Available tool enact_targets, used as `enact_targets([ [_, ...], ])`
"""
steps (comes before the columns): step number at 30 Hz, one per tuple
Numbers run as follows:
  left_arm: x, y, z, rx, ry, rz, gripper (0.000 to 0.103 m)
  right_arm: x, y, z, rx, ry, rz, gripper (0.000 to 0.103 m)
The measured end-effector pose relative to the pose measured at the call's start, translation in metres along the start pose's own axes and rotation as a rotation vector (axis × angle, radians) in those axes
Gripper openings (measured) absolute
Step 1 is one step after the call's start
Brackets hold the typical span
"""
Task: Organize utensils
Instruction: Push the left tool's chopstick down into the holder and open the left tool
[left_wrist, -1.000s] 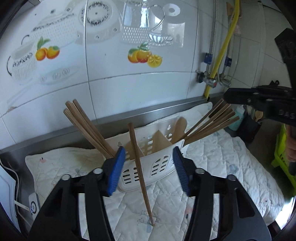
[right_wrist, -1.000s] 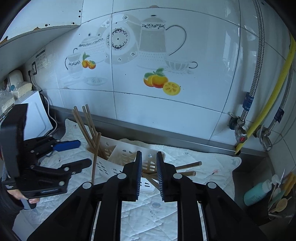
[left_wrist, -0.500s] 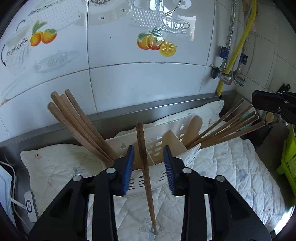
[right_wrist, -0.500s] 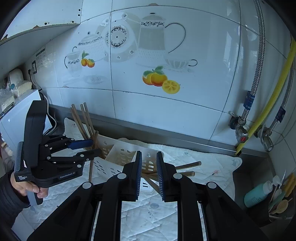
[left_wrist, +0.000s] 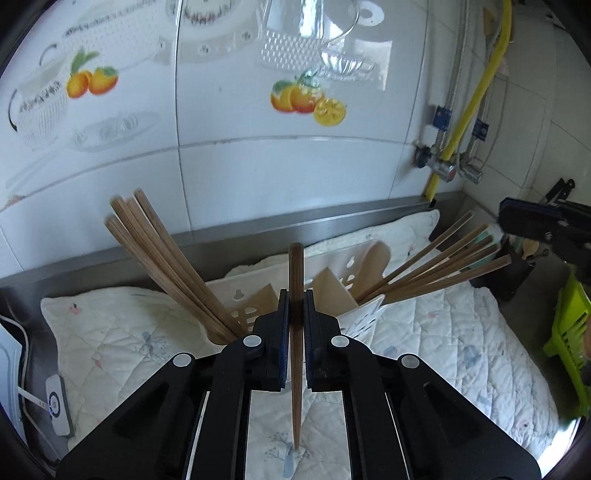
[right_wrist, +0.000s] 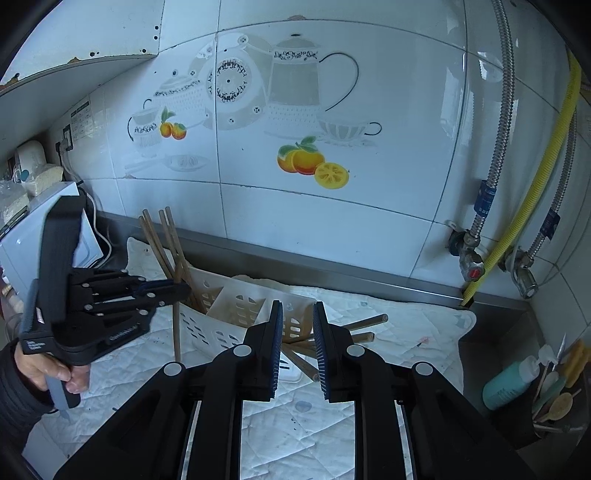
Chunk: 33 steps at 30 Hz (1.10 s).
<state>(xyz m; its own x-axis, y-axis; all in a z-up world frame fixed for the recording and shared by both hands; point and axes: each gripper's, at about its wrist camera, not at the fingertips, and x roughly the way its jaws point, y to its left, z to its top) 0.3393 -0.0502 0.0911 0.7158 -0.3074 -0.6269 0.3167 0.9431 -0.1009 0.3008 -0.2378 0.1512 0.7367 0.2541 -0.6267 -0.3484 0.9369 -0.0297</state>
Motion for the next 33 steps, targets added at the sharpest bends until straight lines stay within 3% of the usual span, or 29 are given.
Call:
enact_targets([
  [18,-0.104,-0.008,0.075,0.04,-0.243,0.059,0.005,-0.046,0.014,0.001,-0.03,-0.076,0.005,0.02],
  [23,-0.109,-0.007,0.09,0.048,-0.276,0.095,0.005,-0.048,0.014,-0.001,-0.029,-0.079,0.007,0.02],
  [33,-0.1,0.001,0.094,0.014,-0.299,0.089,0.005,-0.044,0.019,-0.01,-0.036,-0.073,0.032,0.02],
])
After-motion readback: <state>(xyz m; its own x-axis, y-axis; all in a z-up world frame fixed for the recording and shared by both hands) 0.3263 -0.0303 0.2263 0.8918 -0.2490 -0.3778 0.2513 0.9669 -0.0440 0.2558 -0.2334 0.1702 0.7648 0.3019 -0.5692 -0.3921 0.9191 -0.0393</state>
